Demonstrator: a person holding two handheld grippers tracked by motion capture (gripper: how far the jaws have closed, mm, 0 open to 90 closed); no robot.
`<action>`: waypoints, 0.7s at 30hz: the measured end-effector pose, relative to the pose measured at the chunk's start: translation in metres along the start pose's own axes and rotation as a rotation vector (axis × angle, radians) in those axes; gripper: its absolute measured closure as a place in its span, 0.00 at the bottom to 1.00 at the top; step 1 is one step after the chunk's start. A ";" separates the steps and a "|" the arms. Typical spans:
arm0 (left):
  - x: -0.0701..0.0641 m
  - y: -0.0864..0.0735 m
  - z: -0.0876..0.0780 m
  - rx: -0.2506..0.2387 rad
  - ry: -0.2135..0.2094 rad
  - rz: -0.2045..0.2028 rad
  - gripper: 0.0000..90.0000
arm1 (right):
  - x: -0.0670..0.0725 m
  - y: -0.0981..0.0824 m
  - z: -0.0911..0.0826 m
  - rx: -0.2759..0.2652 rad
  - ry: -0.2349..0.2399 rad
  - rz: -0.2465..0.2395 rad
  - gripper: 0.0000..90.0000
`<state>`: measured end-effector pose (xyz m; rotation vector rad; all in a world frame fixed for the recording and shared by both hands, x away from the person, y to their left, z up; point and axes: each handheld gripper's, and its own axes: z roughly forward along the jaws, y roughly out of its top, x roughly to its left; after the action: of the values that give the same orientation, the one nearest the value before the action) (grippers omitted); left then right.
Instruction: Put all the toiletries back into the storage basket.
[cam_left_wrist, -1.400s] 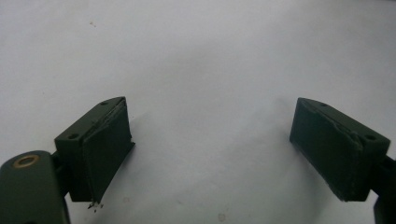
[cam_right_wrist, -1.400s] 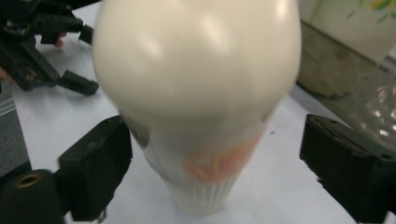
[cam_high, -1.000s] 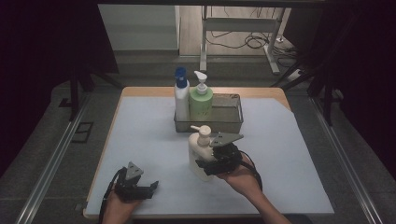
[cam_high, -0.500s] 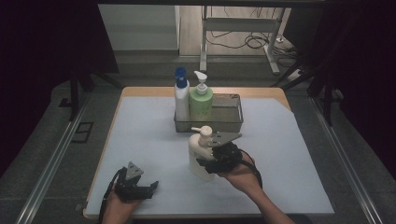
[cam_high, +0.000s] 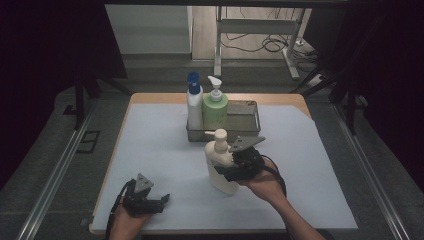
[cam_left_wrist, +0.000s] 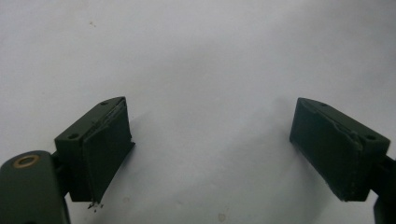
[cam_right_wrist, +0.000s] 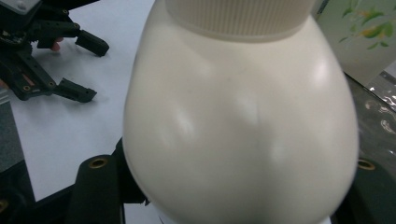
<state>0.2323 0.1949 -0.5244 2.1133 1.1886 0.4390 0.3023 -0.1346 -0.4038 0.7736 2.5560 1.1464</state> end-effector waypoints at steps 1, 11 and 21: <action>0.000 0.000 0.000 0.000 0.000 0.000 0.14 | -0.001 0.001 -0.001 0.002 0.003 0.005 0.40; 0.000 0.000 0.000 -0.001 0.000 0.000 0.14 | -0.016 0.007 -0.012 0.022 0.000 0.028 0.40; 0.000 0.000 0.000 0.000 0.000 0.001 0.14 | -0.035 0.016 -0.026 0.012 -0.036 0.060 0.41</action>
<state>0.2323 0.1949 -0.5244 2.1137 1.1881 0.4392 0.3263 -0.1610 -0.3753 0.8710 2.5288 1.1249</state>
